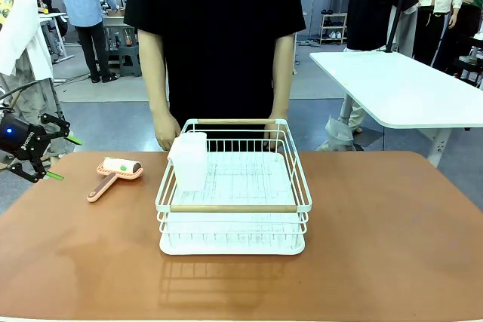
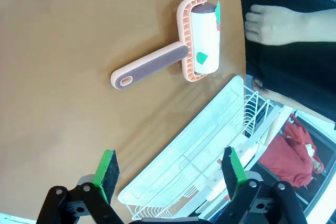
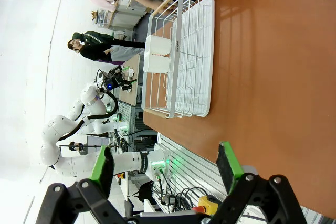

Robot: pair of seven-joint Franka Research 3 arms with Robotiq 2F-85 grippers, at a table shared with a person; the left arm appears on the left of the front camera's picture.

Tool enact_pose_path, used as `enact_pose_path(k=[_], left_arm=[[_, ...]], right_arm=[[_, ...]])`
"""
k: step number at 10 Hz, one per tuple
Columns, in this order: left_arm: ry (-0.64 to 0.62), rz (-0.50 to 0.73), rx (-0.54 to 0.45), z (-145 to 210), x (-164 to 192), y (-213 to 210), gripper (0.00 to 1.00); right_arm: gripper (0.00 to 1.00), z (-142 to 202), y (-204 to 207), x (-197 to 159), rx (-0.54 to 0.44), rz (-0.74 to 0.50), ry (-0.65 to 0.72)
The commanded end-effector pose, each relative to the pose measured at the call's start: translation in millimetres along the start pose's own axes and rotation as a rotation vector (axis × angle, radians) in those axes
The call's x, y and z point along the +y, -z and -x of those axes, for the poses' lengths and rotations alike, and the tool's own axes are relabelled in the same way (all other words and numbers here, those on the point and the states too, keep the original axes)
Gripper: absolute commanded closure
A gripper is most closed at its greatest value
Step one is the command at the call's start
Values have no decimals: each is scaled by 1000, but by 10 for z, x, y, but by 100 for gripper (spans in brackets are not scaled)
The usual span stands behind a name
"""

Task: Clean the table.
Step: Place the Lint Roller down when the Dish drying rack is positioned in the middle of the table.

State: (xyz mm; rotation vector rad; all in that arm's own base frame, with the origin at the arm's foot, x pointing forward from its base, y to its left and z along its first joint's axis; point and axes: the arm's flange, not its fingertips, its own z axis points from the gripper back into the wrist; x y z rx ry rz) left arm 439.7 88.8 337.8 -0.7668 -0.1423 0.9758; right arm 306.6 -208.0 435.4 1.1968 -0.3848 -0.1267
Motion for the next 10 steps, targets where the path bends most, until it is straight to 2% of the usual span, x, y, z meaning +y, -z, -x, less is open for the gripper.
enact_pose_path(k=[1, 10], left_arm=[[-5, 6, 10, -3, 12, 6, 0], [-5, 6, 10, -3, 12, 6, 0]], right_arm=[[0, 0, -18, 32, -5, -8, -12], [0, 0, -18, 32, -5, -8, -12]])
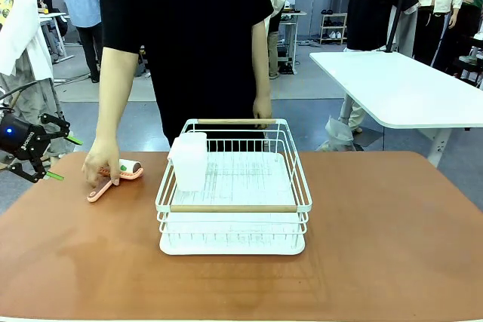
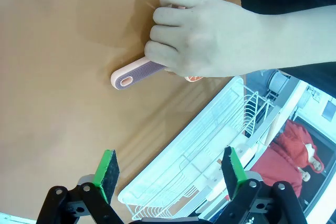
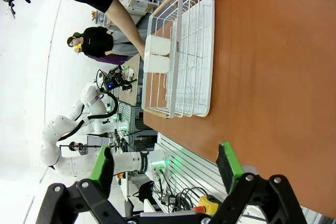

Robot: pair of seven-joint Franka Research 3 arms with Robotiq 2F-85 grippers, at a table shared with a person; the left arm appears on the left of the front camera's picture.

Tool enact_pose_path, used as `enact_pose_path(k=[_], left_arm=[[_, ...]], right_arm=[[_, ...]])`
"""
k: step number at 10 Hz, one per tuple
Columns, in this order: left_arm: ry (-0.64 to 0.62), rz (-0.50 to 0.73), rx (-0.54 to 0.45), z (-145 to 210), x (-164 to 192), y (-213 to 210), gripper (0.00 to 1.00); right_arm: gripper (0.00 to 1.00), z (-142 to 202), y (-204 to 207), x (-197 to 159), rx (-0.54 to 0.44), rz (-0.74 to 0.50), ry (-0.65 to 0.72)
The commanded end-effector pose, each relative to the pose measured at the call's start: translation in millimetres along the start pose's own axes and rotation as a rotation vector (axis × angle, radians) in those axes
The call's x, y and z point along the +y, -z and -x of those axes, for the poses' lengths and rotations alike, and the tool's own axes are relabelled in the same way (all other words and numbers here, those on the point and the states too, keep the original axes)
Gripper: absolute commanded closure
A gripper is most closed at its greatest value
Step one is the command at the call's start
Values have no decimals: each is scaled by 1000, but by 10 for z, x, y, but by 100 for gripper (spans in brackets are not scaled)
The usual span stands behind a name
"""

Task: Clean the table.
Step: Place the Lint Roller down when the Dish drying rack is positioned in the middle of the table.

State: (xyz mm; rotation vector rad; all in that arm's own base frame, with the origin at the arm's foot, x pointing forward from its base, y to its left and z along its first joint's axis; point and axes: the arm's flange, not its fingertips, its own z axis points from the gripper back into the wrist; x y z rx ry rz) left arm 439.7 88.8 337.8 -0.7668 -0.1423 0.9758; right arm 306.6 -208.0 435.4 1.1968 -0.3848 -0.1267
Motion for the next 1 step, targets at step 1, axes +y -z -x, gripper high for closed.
enact_pose_path(k=[1], left_arm=[[-5, 6, 10, -3, 12, 6, 0]], right_arm=[[0, 0, -18, 32, -5, -8, -12]])
